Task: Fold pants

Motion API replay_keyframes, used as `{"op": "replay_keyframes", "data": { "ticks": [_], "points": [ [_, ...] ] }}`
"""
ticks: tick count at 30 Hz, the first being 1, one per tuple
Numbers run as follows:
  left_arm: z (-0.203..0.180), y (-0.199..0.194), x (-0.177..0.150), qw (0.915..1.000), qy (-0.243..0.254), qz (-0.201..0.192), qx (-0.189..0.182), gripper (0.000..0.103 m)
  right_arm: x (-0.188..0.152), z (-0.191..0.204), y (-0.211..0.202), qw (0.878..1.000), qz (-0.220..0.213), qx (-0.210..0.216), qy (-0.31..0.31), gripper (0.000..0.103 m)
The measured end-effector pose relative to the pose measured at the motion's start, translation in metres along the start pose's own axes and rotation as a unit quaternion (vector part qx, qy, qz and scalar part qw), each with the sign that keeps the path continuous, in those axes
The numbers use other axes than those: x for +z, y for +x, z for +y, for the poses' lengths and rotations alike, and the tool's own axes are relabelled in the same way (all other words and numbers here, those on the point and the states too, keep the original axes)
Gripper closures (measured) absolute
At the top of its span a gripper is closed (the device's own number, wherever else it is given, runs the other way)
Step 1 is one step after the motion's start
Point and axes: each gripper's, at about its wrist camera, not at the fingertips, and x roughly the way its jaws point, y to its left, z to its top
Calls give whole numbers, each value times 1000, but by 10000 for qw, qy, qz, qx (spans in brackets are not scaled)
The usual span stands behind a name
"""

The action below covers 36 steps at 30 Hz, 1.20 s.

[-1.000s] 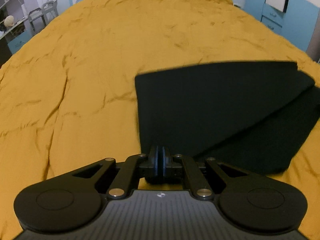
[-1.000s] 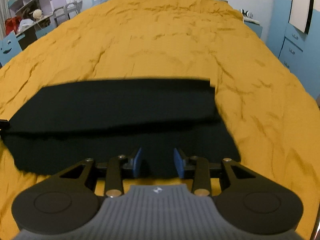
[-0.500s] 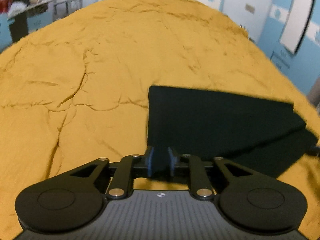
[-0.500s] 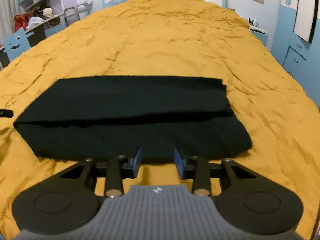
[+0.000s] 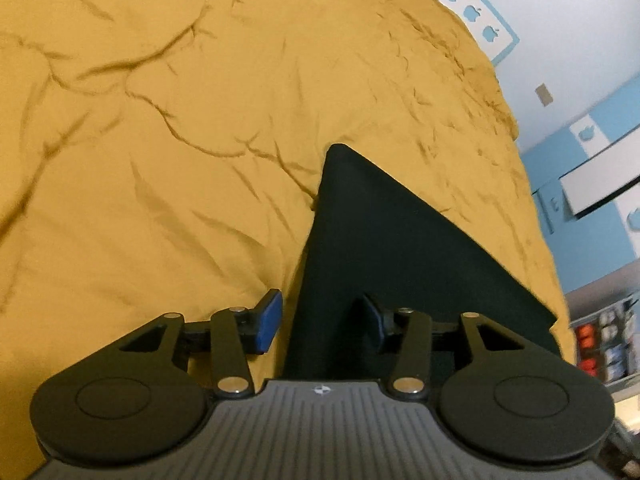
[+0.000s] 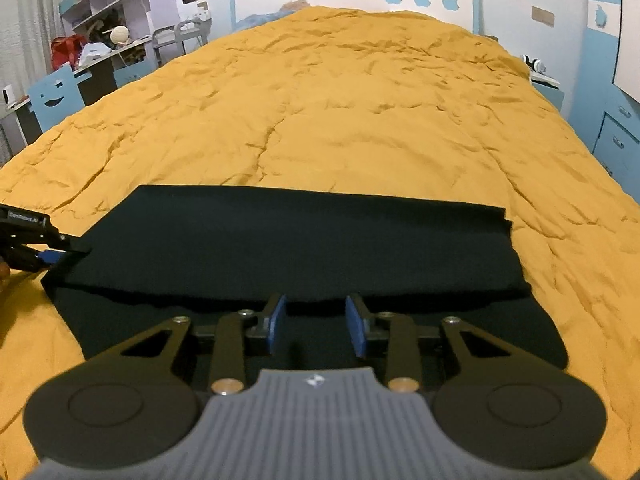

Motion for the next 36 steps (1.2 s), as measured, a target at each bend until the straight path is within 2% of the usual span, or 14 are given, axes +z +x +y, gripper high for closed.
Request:
{"op": "replay_keyframes", "data": {
  "ticks": [1,5,8,9,13,15,17,21,23,29,36],
  "points": [
    [1,3,1,10000,-50,1,-55,51,0,0,3,10000,27,8,5,76],
    [-4,8,-2,9999,-28,20,-126,69,-4,-1,14,9998,161,52,55,76],
    [-6,9,-3,9999,-53,-16,-111,87,-6,-5,20,9996,238,62,127,76],
    [-6,8,-2,9998,-120,-34,-143,89,-7,-6,21,9996,246,64,150,76],
    [-22,-4,-2,9995,-29,-322,-39,92,-9,-12,18,9996,207,56,200,76],
    [-38,-16,-2,9983,16,-558,-151,93,-9,-17,16,9995,195,47,252,76],
    [-62,-29,-1,9970,168,-723,-212,93,-9,-22,14,9993,196,40,330,76],
    [-119,-48,-4,9942,550,-918,-65,94,-8,-34,3,9988,121,19,483,76],
    [-147,-54,-8,9931,690,-943,39,94,-7,-41,-5,9983,78,40,571,76],
    [-222,-53,-27,9903,1031,-926,-49,94,-2,-61,-25,9969,-27,157,765,77],
    [-288,-7,-51,9877,1435,-628,23,94,-3,-84,-41,9952,-102,189,951,77]
  ]
}}
